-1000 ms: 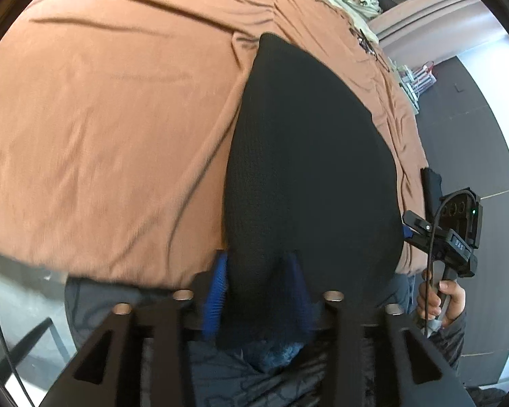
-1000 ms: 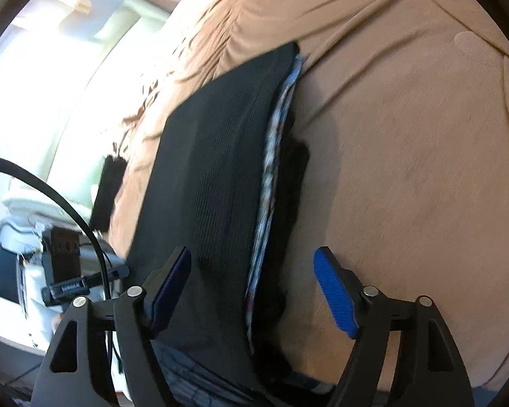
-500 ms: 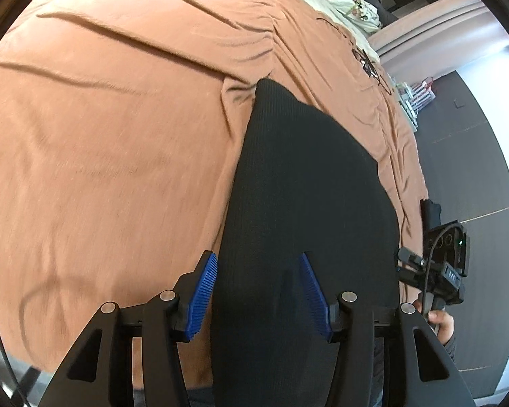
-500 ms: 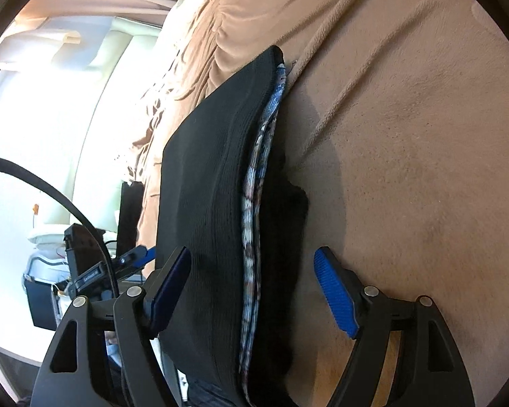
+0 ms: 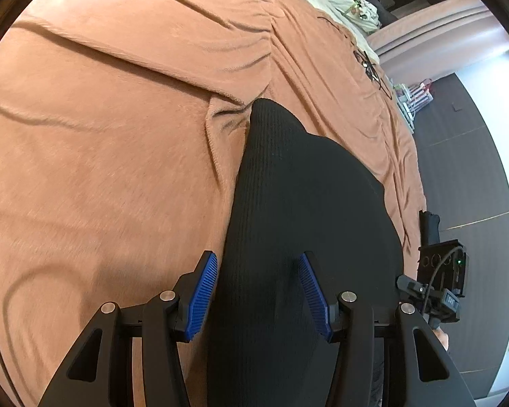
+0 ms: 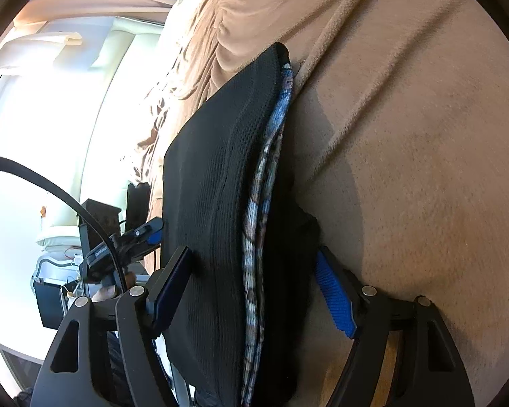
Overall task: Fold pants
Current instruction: 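Close the right tool on the patterned edge while the left tool grips the end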
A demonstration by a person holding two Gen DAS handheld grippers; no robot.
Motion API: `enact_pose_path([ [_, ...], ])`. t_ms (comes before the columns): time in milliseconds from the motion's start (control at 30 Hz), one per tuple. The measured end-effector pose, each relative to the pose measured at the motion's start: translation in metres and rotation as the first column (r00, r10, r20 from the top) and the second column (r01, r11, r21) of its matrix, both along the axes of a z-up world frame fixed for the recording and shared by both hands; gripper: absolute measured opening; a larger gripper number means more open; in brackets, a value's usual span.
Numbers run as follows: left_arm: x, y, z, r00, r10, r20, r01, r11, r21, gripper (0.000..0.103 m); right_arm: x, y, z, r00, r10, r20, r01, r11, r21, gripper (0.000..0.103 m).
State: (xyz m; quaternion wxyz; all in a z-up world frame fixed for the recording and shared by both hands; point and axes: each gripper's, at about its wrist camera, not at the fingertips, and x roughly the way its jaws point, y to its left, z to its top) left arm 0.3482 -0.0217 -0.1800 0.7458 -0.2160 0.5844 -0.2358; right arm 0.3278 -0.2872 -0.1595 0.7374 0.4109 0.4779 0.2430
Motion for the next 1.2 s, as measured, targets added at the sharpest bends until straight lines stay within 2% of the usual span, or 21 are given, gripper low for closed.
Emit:
enact_pose_path([
  [100,0.008,-0.005,-0.004,1.0,-0.013,-0.002,0.013,1.0,-0.021,0.052,0.004,0.001,0.0,1.0,0.0,0.001,0.0,1.0,0.002,0.065],
  [233,0.015,-0.01,0.001,1.0,-0.022,0.015,0.023,0.999,-0.036,0.04,0.009,0.001,0.0,1.0,0.0,0.014,-0.001,1.0,0.006,0.053],
  [333,0.015,-0.014,0.013,0.997,-0.048,0.054,0.051,0.997,-0.056,0.04,0.004,-0.001,0.006,0.999,0.005,0.054,-0.006,1.0,0.018,0.046],
  [633,0.027,-0.016,-0.008,0.999,-0.04,-0.016,0.039,0.999,-0.018,0.04,0.003,-0.003,-0.006,1.0,0.0,0.028,-0.001,1.0,0.026,0.046],
  [900,0.039,-0.021,-0.02,0.999,-0.047,-0.023,0.047,0.999,-0.014,0.04,0.018,0.006,-0.01,1.0,0.016,0.008,-0.016,1.0,0.016,0.046],
  [967,0.039,-0.02,-0.021,0.999,-0.04,-0.018,0.04,0.999,-0.01,0.035,0.021,0.011,-0.007,1.0,0.013,0.011,-0.013,1.0,-0.004,0.044],
  [1033,0.037,-0.02,-0.018,0.999,-0.037,-0.006,0.037,0.999,-0.005,0.023,0.019,0.013,-0.001,1.0,0.01,0.018,-0.009,0.999,-0.039,0.04],
  [1200,0.025,-0.015,0.005,0.997,-0.035,0.065,0.035,0.999,0.002,0.014,0.007,0.023,0.026,0.997,0.0,0.082,0.009,0.994,-0.11,0.031],
])
